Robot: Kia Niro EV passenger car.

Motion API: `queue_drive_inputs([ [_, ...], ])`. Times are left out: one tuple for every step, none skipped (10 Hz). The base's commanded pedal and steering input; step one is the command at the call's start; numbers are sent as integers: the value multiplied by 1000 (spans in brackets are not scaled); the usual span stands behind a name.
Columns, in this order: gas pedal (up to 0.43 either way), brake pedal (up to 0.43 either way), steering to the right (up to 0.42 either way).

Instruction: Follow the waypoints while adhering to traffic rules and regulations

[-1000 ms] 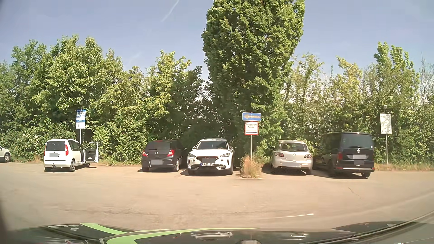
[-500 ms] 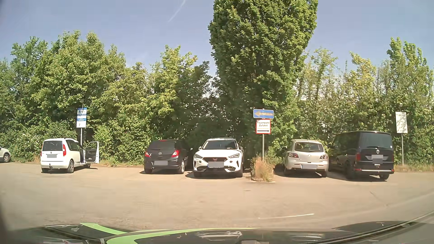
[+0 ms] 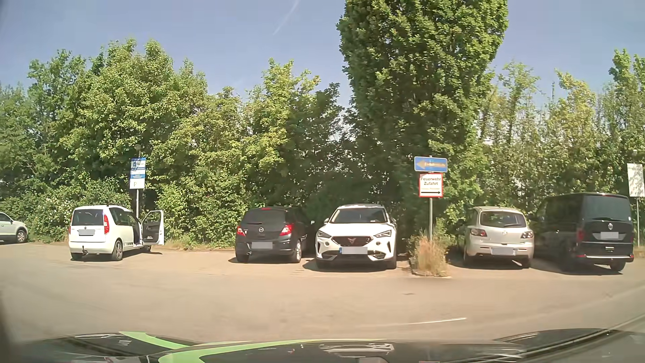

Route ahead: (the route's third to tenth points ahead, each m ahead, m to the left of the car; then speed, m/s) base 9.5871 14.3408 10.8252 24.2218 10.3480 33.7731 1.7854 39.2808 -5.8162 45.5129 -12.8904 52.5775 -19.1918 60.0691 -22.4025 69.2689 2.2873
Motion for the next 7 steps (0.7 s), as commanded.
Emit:
queue_drive_inputs([
  [98,0,-415],
  [110,0,-453],
  [110,0,-488],
  [110,0,-519],
  [118,0,-559],
  [118,0,-606],
  [118,0,-639],
])
